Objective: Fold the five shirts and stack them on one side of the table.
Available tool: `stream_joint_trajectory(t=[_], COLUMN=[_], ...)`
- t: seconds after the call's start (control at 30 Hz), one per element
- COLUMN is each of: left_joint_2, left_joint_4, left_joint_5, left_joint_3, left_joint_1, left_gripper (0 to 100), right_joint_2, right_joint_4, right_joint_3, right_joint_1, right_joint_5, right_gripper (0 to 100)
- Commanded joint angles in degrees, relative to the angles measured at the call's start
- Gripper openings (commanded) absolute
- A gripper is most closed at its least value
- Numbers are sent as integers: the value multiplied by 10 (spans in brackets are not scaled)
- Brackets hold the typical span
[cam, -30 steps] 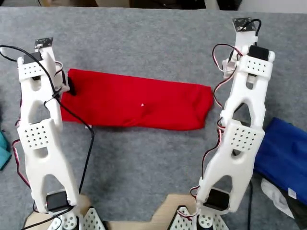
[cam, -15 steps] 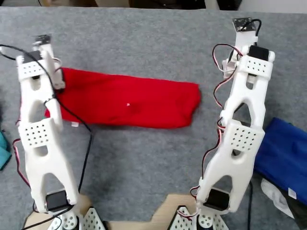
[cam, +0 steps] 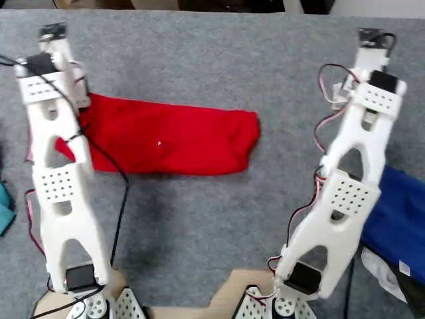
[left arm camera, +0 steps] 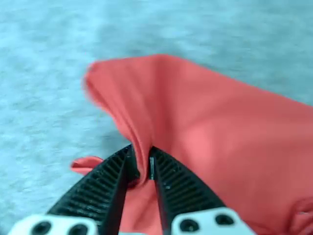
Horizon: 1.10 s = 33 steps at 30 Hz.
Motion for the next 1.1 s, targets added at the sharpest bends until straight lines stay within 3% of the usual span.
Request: stream_joint_trajectory(t=[0.0, 0.47, 1.07], left_joint_2=[-51, -177, -188], left_joint_4=[8, 7, 6], left_joint_5=[21, 41, 74], left_joint_3=[13, 105, 103], left_joint_1=[54, 273, 442], left_gripper=[17, 17, 18], right_joint_2=[-2, -1, 0], right_joint_4=[-17, -25, -25], right_joint_3=[-31, -29, -30], right_joint_1=[18, 23, 27], right_joint_5=[-5, -4, -4], right_gripper=[10, 9, 9])
